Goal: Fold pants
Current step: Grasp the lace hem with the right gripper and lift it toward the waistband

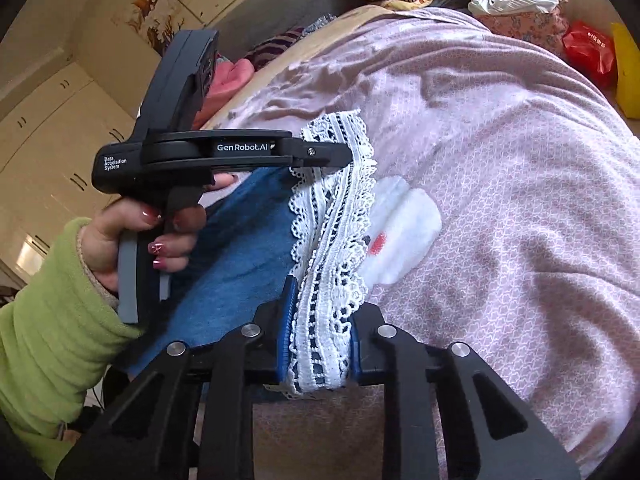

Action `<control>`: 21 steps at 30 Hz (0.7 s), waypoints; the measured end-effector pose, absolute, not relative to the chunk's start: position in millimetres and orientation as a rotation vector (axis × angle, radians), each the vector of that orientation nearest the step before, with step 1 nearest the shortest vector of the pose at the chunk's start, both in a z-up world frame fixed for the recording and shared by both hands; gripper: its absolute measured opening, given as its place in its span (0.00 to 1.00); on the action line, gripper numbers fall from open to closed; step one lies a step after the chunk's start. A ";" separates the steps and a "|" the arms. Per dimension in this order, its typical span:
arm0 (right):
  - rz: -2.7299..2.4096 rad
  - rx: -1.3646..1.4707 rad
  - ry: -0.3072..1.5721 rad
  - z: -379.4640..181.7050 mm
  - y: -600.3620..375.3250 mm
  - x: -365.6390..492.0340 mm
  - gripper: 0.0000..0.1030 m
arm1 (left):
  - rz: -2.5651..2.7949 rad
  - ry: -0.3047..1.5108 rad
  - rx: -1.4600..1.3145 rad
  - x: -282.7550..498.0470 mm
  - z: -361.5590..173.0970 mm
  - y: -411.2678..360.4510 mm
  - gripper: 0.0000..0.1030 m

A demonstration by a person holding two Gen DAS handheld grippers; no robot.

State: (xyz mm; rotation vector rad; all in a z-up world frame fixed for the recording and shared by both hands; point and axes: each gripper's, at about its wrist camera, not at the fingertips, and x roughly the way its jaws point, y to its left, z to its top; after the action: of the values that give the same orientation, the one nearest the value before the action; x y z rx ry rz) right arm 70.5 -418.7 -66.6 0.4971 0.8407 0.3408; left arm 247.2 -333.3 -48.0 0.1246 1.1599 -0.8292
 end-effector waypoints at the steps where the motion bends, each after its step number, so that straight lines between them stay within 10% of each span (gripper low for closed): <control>1: 0.340 0.485 0.832 -63.7 -417.1 69.2 0.19 | -0.833 1.157 0.114 246.8 -47.4 -331.9 0.19; 21: 0.568 0.143 0.709 13.8 -284.4 54.2 0.19 | -0.964 0.894 -0.250 213.1 15.0 -163.3 0.21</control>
State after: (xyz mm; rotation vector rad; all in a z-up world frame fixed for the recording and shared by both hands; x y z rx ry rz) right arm 54.2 -284.4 13.8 0.1429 0.7087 0.5678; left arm 213.1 -163.3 15.0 -0.2498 0.8939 -0.9638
